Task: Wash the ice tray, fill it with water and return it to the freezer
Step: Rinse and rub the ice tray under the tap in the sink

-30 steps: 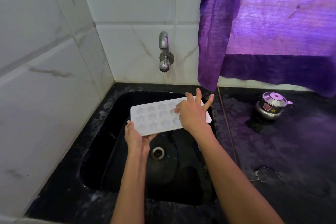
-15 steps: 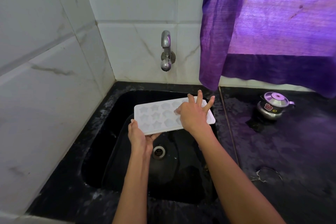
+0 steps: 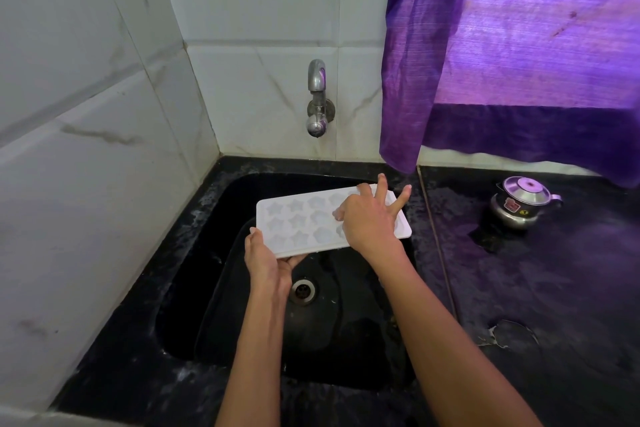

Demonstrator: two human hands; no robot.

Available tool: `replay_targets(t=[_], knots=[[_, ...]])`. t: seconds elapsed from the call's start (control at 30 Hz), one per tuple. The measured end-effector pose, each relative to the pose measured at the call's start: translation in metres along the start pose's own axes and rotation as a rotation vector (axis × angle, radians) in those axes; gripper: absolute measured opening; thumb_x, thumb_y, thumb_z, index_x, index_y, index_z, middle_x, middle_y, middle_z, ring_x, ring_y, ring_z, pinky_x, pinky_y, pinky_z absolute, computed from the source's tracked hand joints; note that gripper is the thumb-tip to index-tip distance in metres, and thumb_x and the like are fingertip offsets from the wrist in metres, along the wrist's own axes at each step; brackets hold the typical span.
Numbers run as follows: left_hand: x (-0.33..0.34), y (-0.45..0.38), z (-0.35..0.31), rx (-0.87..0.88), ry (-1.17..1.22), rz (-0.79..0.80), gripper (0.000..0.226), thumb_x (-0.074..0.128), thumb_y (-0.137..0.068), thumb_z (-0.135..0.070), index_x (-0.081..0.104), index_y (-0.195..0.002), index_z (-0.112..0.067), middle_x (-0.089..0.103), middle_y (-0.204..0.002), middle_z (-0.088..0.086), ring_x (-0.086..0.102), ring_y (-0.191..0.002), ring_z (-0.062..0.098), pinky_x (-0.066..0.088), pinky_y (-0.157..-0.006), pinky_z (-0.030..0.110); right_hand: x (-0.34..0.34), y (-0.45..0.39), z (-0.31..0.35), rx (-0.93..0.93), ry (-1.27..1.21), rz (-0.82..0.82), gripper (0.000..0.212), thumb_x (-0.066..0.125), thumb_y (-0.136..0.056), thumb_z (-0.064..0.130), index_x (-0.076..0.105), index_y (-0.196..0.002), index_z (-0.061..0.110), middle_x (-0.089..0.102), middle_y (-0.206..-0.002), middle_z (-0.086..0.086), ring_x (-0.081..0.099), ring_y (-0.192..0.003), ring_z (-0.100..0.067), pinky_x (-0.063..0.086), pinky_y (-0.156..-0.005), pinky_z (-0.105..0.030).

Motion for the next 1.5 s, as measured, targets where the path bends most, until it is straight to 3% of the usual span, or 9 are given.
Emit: replay_targets(t=[0.13, 0.27, 0.5, 0.67, 0.87, 1.0, 1.17, 1.3, 1.5], knots=[[-0.001, -0.001, -0.001, -0.004, 0.003, 0.001, 0.035, 0.033, -0.102, -0.039, 0.043, -0.129, -0.019, 0.064, -0.115, 0.013, 0.065, -0.098, 0.033, 0.056, -0.061, 0.049, -0.005, 0.0, 0.0, 0.009, -0.072, -0.092, 0.025, 0.061, -0.088, 0.015, 0.066, -0.109, 0.028, 0.032, -0.147, -0.005, -0.004, -0.147, -0.033, -0.01, -0.108, -0.068], [0.001, -0.002, 0.0, -0.004, -0.003, 0.003, 0.038, 0.032, -0.102, -0.04, 0.044, -0.131, -0.018, 0.065, -0.117, 0.014, 0.065, -0.101, 0.034, 0.057, -0.06, 0.047, -0.008, 0.003, 0.01, -0.075, -0.159, -0.102, 0.036, 0.057, -0.087, 0.004, 0.066, -0.105, 0.033, 0.029, -0.15, -0.004, -0.006, -0.147, -0.032, -0.013, -0.108, -0.065], [0.004, 0.001, 0.001, -0.009, 0.004, 0.008, 0.034, 0.033, -0.102, -0.04, 0.048, -0.124, -0.018, 0.065, -0.116, 0.015, 0.065, -0.1, 0.034, 0.057, -0.064, 0.049, 0.001, 0.007, 0.02, -0.141, -0.039, -0.003, 0.041, 0.059, -0.09, 0.013, 0.062, -0.123, 0.037, 0.013, -0.159, -0.006, -0.014, -0.146, -0.036, -0.013, -0.108, -0.067], [0.005, 0.002, 0.003, -0.012, -0.004, 0.002, 0.034, 0.033, -0.102, -0.04, 0.048, -0.123, -0.018, 0.065, -0.116, 0.015, 0.065, -0.1, 0.034, 0.057, -0.064, 0.048, -0.001, 0.007, 0.02, -0.129, 0.007, 0.0, 0.033, 0.054, -0.093, 0.015, 0.066, -0.118, 0.032, 0.02, -0.156, -0.007, -0.014, -0.145, -0.037, -0.014, -0.106, -0.069], [0.007, 0.004, 0.004, -0.01, -0.005, 0.005, 0.029, 0.034, -0.102, -0.039, 0.05, -0.116, -0.019, 0.064, -0.116, 0.016, 0.065, -0.101, 0.035, 0.057, -0.066, 0.05, -0.002, 0.007, 0.022, -0.137, 0.025, 0.018, 0.03, 0.046, -0.098, 0.021, 0.065, -0.12, 0.03, 0.009, -0.16, -0.008, -0.016, -0.145, -0.037, -0.013, -0.108, -0.068], [0.006, 0.003, 0.004, 0.002, -0.011, 0.012, 0.024, 0.033, -0.102, -0.038, 0.052, -0.103, -0.023, 0.065, -0.115, 0.015, 0.065, -0.099, 0.034, 0.057, -0.065, 0.049, -0.001, 0.006, 0.019, -0.117, 0.02, 0.011, 0.029, 0.05, -0.096, 0.019, 0.067, -0.117, 0.03, 0.018, -0.157, -0.007, -0.015, -0.145, -0.037, -0.014, -0.107, -0.068], [0.008, 0.003, 0.005, -0.005, 0.002, 0.027, 0.027, 0.034, -0.102, -0.038, 0.049, -0.115, -0.02, 0.065, -0.114, 0.015, 0.065, -0.098, 0.034, 0.057, -0.068, 0.051, 0.0, 0.006, 0.022, -0.114, 0.016, 0.012, 0.029, 0.049, -0.096, 0.019, 0.066, -0.118, 0.029, 0.014, -0.159, -0.008, -0.014, -0.145, -0.038, -0.014, -0.107, -0.068], [0.007, 0.0, 0.005, -0.009, -0.004, 0.015, 0.033, 0.034, -0.102, -0.039, 0.047, -0.123, -0.018, 0.064, -0.116, 0.016, 0.065, -0.1, 0.035, 0.057, -0.07, 0.053, -0.001, 0.005, 0.023, -0.116, 0.001, -0.009, 0.025, 0.051, -0.096, 0.023, 0.067, -0.115, 0.028, 0.026, -0.153, -0.007, -0.009, -0.146, -0.036, -0.012, -0.108, -0.068], [0.006, -0.004, 0.004, -0.002, -0.007, -0.002, 0.033, 0.033, -0.102, -0.038, 0.047, -0.124, -0.016, 0.063, -0.118, 0.018, 0.063, -0.102, 0.037, 0.056, -0.067, 0.053, -0.004, 0.003, 0.032, -0.132, -0.122, -0.109, 0.033, 0.056, -0.086, 0.004, 0.063, -0.109, 0.027, 0.033, -0.148, -0.006, -0.002, -0.147, -0.033, -0.01, -0.109, -0.066]])
Point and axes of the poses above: each hand's wrist, its own y-axis away from the middle knuckle, its own x-axis out of the palm, z = x × y, the point moved 4 cm from there along -y, towards the middle knuckle
